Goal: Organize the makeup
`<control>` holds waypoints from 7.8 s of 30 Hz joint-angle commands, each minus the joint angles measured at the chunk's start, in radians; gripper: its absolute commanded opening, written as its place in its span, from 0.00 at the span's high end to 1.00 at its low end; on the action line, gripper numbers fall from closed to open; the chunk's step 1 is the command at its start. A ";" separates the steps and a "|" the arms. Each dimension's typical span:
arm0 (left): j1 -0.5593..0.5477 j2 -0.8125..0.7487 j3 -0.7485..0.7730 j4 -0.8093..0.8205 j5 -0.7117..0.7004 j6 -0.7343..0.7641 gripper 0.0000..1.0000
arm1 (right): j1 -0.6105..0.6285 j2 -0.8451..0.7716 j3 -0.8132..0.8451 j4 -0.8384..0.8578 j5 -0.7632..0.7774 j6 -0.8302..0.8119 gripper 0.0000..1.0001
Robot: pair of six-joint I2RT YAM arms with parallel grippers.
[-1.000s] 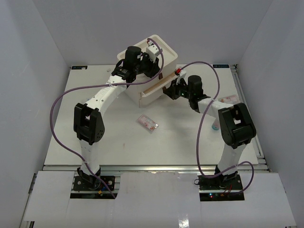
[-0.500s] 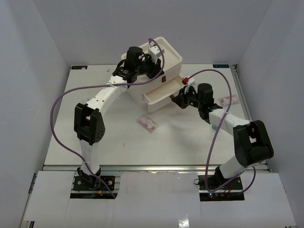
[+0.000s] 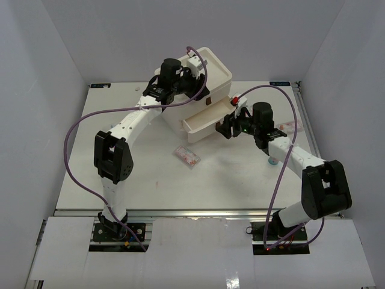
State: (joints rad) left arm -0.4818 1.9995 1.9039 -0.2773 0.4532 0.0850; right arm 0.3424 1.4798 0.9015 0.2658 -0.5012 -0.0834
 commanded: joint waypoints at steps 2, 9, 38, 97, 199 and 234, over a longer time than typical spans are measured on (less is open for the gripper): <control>0.009 -0.112 0.052 0.007 -0.089 -0.080 0.35 | 0.000 -0.156 0.076 -0.161 -0.008 -0.132 0.35; 0.012 -0.288 -0.041 0.090 -0.141 -0.162 0.23 | -0.072 -0.247 0.097 -0.360 -0.102 -0.252 0.27; 0.048 -1.190 -1.157 0.027 -0.228 -0.425 0.02 | 0.102 -0.172 0.131 -0.696 0.037 -0.532 0.23; -0.104 -0.028 0.013 -0.166 -0.350 0.256 0.58 | 0.095 0.329 0.595 -0.817 -0.042 -1.522 0.44; -0.043 -1.265 -1.210 0.034 -0.269 -0.404 0.02 | -0.546 0.439 0.612 -0.708 0.668 0.456 0.10; -0.043 -1.371 -1.244 0.067 -0.234 -0.393 0.02 | -0.534 0.703 0.785 -0.720 0.803 0.704 0.10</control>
State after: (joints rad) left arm -0.5308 0.6407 0.6626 -0.2308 0.2178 -0.3145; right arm -0.1894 2.1433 1.6472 -0.4507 0.2930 0.5746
